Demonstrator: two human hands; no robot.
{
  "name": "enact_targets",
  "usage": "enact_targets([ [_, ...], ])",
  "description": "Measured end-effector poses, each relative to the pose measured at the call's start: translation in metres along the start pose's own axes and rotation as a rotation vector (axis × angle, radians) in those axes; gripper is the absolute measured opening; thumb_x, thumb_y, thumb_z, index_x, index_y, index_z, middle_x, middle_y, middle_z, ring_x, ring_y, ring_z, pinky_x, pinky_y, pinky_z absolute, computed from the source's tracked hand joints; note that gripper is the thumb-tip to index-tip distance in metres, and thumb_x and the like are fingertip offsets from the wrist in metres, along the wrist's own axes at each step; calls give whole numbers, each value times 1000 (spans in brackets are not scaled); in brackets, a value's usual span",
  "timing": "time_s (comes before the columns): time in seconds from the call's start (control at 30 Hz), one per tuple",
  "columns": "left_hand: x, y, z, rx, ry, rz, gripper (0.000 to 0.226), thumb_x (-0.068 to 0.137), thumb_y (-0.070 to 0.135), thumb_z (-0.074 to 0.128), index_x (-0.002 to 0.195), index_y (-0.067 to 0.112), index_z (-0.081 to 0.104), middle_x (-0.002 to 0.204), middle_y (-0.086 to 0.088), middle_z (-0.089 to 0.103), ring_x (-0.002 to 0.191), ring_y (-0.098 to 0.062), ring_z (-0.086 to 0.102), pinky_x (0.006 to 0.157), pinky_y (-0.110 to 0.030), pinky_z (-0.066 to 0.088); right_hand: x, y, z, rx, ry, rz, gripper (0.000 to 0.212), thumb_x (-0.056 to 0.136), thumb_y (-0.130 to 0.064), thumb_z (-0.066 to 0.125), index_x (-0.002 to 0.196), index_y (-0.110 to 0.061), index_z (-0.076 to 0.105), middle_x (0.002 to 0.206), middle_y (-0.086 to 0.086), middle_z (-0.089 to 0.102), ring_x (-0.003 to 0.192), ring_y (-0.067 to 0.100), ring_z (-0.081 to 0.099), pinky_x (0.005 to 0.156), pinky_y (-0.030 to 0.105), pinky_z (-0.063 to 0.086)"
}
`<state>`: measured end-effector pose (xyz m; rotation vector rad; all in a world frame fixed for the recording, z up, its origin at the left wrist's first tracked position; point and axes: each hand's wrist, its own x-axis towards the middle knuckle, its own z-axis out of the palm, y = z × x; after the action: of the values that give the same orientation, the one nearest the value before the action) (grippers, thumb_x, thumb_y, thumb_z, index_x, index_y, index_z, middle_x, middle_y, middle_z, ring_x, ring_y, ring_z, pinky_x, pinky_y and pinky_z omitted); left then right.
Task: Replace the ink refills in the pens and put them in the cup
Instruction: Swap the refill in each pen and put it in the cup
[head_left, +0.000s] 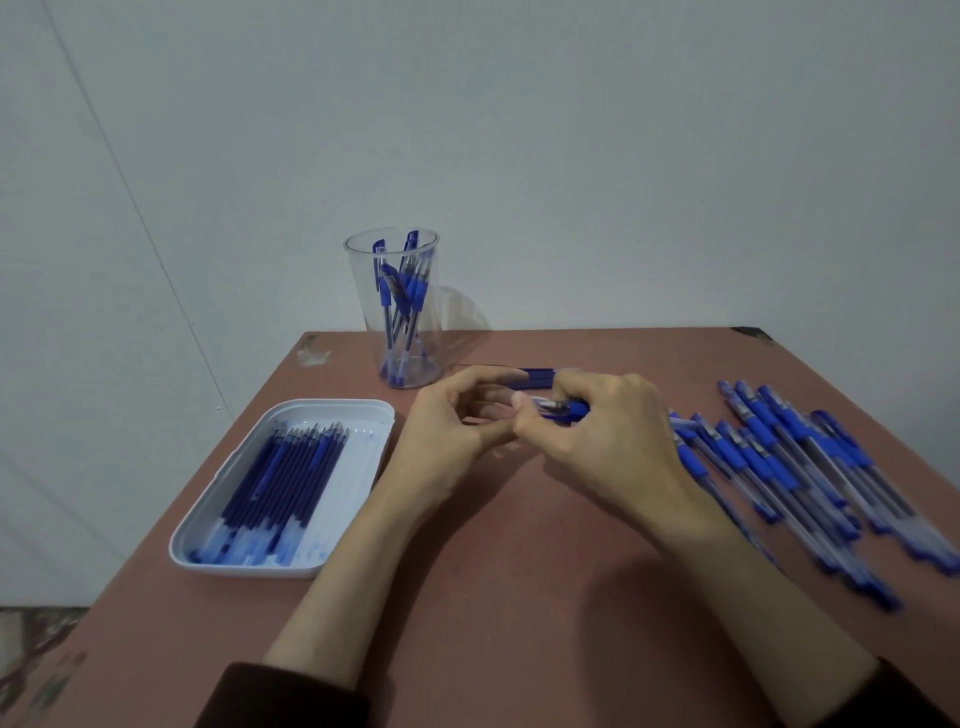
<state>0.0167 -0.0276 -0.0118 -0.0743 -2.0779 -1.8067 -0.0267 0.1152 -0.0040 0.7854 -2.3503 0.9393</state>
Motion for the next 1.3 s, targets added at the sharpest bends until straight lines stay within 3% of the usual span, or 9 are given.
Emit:
enact_targets([
  [0.23, 1, -4, -1, -11, 50, 23, 29, 79, -7, 69, 96, 17, 70, 81, 1, 69, 64, -2, 59, 60, -16, 50, 2, 8, 12, 24, 61, -25, 40, 76, -66, 47, 71, -26, 50, 50, -6, 51, 51, 14, 49, 52, 26, 37],
  [0.3, 0, -8, 0, 92, 94, 67, 25, 83, 1, 68, 100, 19, 71, 90, 2, 72, 74, -8, 63, 66, -20, 51, 1, 7, 12, 25, 13, -87, 30, 81, -57, 51, 80, -28, 58, 56, -11, 52, 56, 8, 50, 53, 20, 34],
  [0.47, -1, -6, 0, 218, 252, 121, 37, 82, -6, 60, 96, 28, 68, 91, 9, 72, 81, -5, 65, 72, -15, 49, 5, 5, 13, 133, -85, -97, 11, 90, -27, 61, 100, -24, 65, 88, -9, 63, 77, 7, 56, 68, 26, 43],
  [0.57, 3, 2, -12, 231, 343, 108, 38, 83, -4, 60, 95, 31, 66, 91, 11, 70, 82, -4, 63, 73, -13, 48, 17, 0, 14, 266, -19, -32, 9, 87, -17, 65, 94, -22, 68, 79, -12, 60, 70, 0, 52, 63, 12, 38],
  [0.67, 10, 13, -33, 287, 441, 87, 40, 80, 1, 65, 111, 26, 63, 100, 9, 64, 87, -6, 60, 81, -23, 49, 40, -14, 8, 393, -37, 32, 16, 86, -16, 66, 85, -31, 62, 68, -13, 60, 62, -1, 53, 60, 10, 38],
  [0.8, 36, 16, -66, 412, 481, -71, 78, 74, 15, 78, 140, 23, 37, 131, -7, 47, 116, -21, 48, 98, -37, 43, 88, -45, -5, 494, -11, 8, 9, 89, -21, 64, 93, -27, 59, 68, -8, 67, 61, -3, 57, 61, 6, 38],
  [1.0, 68, -7, -81, 379, 330, -193, 111, 70, 29, 84, 151, 17, 10, 152, -12, 32, 140, -28, 30, 110, -39, 29, 158, -91, 5, 699, 280, -59, 9, 90, -15, 58, 94, -19, 51, 67, 4, 67, 62, 22, 62, 69, 45, 53],
  [1.17, 75, -27, -82, 402, 344, -149, 90, 76, 30, 79, 146, 16, 24, 141, -14, 46, 128, -27, 46, 102, -38, 40, 186, -100, 47, 558, 168, -66, 10, 91, -13, 56, 95, -18, 49, 72, 4, 65, 70, 26, 63, 76, 48, 53],
  [1.3, 77, -34, -84, 441, 347, -105, 87, 76, 34, 78, 144, 17, 27, 137, -10, 51, 124, -24, 50, 99, -35, 40, 193, -87, 74, 292, 33, -47, 6, 89, -14, 58, 95, -12, 60, 83, 0, 60, 77, 19, 57, 78, 35, 49],
])
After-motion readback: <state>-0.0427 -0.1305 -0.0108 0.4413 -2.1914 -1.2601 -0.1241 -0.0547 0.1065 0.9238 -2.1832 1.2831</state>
